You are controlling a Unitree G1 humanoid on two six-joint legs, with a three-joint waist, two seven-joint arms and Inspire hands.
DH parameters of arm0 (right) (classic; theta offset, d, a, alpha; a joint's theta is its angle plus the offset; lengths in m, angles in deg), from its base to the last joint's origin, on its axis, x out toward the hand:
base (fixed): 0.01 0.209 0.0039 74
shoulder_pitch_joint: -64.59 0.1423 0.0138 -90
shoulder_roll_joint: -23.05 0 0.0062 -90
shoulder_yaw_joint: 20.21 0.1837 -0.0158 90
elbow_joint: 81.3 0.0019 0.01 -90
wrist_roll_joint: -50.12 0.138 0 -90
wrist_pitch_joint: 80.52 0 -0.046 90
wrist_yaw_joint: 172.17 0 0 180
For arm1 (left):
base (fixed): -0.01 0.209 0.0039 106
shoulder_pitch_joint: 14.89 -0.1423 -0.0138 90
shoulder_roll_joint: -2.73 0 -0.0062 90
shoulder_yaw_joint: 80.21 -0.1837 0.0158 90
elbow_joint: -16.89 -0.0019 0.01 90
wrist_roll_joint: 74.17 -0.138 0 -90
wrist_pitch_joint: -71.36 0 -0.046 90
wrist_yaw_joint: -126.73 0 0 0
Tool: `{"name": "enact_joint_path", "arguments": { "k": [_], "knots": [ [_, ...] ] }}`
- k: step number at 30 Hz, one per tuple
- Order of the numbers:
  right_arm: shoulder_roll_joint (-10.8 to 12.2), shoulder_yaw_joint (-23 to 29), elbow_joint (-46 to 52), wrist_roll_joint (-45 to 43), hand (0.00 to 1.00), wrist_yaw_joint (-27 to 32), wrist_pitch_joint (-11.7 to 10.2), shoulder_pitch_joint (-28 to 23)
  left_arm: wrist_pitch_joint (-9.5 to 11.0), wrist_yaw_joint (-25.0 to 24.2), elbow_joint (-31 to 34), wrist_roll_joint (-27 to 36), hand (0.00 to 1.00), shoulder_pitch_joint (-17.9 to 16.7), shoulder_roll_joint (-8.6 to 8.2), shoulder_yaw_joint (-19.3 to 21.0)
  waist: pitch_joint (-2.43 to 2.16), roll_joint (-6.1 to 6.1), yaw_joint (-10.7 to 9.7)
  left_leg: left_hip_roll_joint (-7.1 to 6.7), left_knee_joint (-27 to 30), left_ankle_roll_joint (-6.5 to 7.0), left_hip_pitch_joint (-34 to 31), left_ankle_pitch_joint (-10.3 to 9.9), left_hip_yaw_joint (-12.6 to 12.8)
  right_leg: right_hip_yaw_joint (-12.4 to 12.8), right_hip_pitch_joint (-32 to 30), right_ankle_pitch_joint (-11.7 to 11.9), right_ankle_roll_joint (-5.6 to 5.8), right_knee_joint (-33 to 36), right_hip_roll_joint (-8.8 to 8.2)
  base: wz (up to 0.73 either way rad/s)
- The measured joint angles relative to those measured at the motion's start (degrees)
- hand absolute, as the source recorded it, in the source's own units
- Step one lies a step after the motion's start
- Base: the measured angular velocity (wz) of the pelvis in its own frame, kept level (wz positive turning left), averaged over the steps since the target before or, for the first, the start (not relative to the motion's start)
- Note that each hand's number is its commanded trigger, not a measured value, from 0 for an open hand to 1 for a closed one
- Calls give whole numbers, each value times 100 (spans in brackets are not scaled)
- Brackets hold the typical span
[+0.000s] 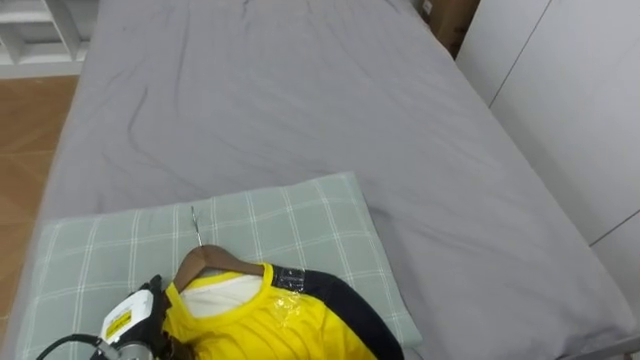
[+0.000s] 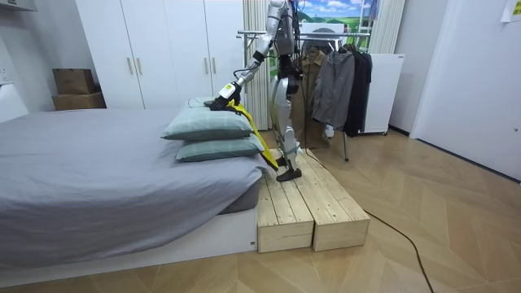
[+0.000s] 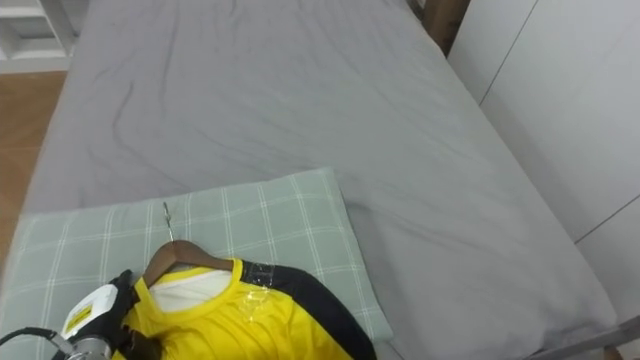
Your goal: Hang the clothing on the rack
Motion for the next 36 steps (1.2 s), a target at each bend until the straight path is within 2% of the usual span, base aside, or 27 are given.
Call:
{"name": "enact_joint_path", "arguments": {
  "k": [5, 6, 8, 9, 10, 11, 13, 18, 27, 36],
  "knots": [
    [-2, 0, -36, 19, 0, -49, 11, -4, -77, -147, -31, -16, 0, -2, 12, -227, 7, 41, -5, 19, -1, -1, 55, 0, 117, -1, 44, -1, -1, 3, -5, 0],
    [-2, 0, -34, 19, 0, -44, 11, -4, -80, -185, -56, -45, 12, -3, 11, -243, 7, 39, -7, 21, -1, 0, 61, 0, 153, 7, 46, -2, -1, 3, -7, 0],
    [-2, -1, -34, 17, 0, -45, 27, -5, -86, -256, -69, -78, 47, -2, 13, -250, 8, 36, -6, 29, 0, 0, 67, 0, 230, 20, 36, -3, 0, 19, -12, -3],
    [-3, -2, -29, 17, 0, -46, 42, -4, -87, -269, -112, -105, 74, -2, 22, -252, 10, 29, 6, 31, 1, 0, 83, 0, 264, 53, 28, -5, 2, 40, -12, -8],
    [-5, -2, -26, 17, 0, -46, 44, -4, -89, -273, -135, -105, 81, -2, 26, -252, 11, 27, 5, 31, 5, 0, 87, 0, 273, 65, 22, -7, 4, 52, -13, -10],
    [-6, -2, -25, 17, 0, -49, 48, -5, -98, -275, -149, -110, 100, -2, 29, -252, 15, 21, -1, 30, 11, 0, 91, 0, 300, 81, 1, -17, 8, 90, -19, -6],
    [-6, -2, -29, 16, 0, -60, 63, -6, -107, -269, -150, -218, 100, 1, 61, -250, 16, 12, 5, 40, 9, 0, 95, 0, 392, 102, -30, -20, 8, 103, -21, -7],
    [-8, -1, -30, 16, 0, -164, 76, -59, -142, -243, -141, -347, 100, 108, 290, -223, 8, -19, -10, 46, 10, 1, 114, 0, 411, 112, -32, -20, 7, 110, -18, -1],
    [-9, -1, -41, 13, 0, -187, 136, -87, -322, -103, -122, -476, 100, 121, 304, -218, 7, -25, -12, 65, 69, 0, 112, 0, 413, 105, 31, -17, 6, 89, -11, 0],
    [-15, -1, -41, 12, 0, -248, 135, -110, -312, -159, -147, -466, 100, 87, 302, -199, 18, -45, -4, 78, 53, 0, 278, -1, 426, 54, 244, -25, -7, -3, -1, 0]
  ]
}}
